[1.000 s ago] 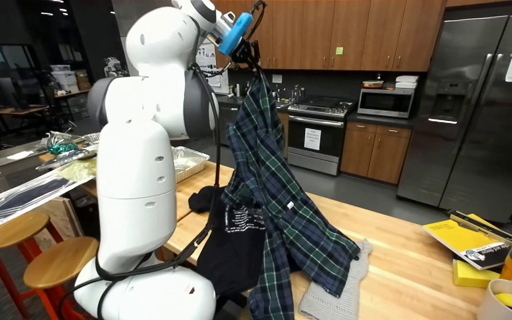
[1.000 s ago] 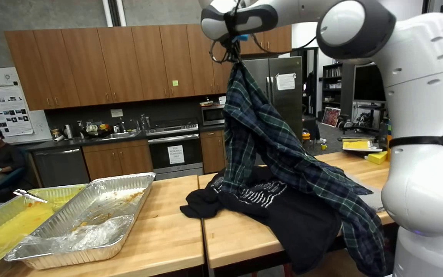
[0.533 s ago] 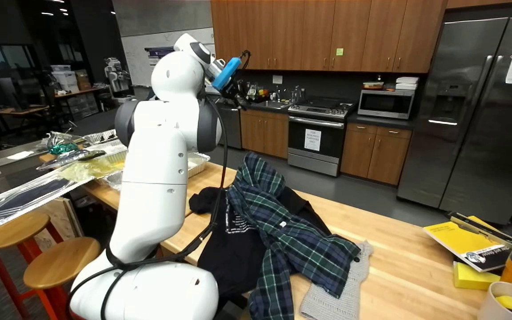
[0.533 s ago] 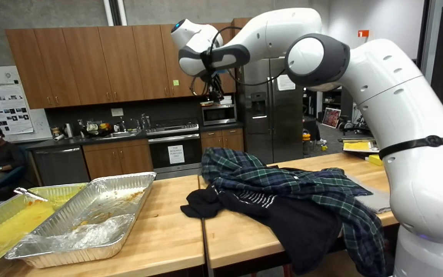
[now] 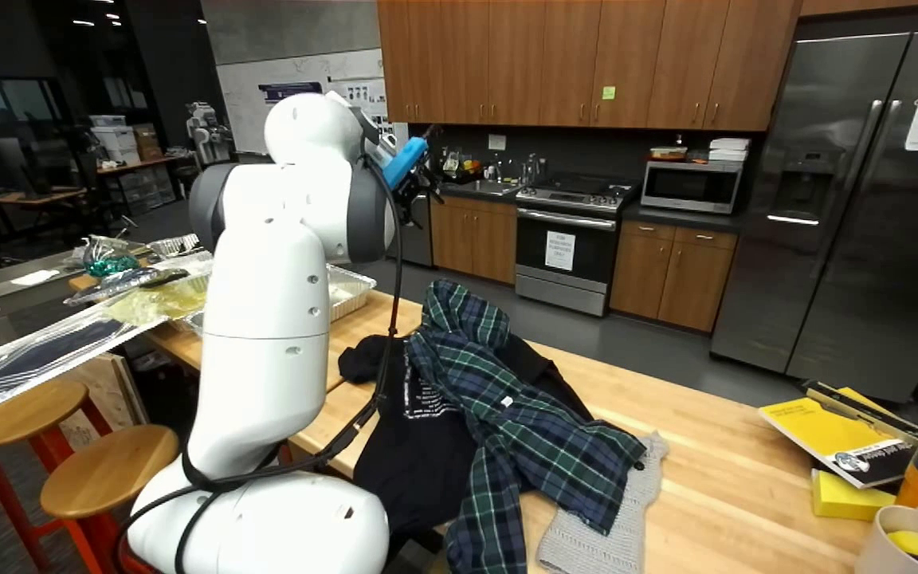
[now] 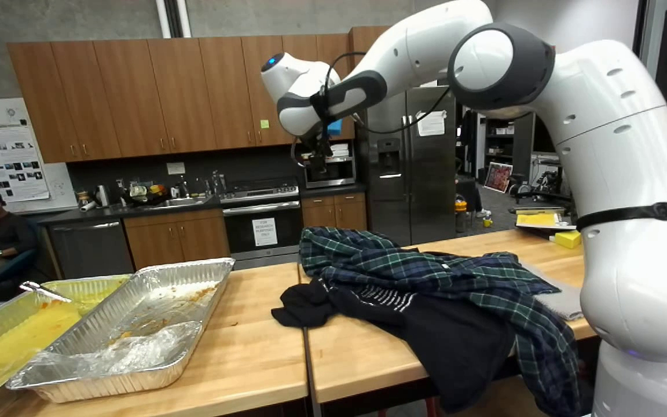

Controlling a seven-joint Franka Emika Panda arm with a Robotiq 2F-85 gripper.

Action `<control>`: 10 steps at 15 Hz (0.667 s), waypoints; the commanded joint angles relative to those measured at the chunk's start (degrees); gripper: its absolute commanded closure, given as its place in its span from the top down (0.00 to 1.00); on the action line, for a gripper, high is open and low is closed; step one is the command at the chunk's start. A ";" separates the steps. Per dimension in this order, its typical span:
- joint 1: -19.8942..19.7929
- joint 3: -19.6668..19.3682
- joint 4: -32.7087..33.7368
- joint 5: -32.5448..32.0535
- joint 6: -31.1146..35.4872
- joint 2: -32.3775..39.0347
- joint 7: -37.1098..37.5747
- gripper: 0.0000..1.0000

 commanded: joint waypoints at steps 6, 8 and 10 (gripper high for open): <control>-7.01 -4.35 -29.51 9.43 22.19 -13.05 1.81 1.00; -7.09 -6.17 -36.05 7.05 29.36 -14.96 1.36 1.00; -7.46 -7.53 -42.76 5.12 36.55 -16.89 -0.64 1.00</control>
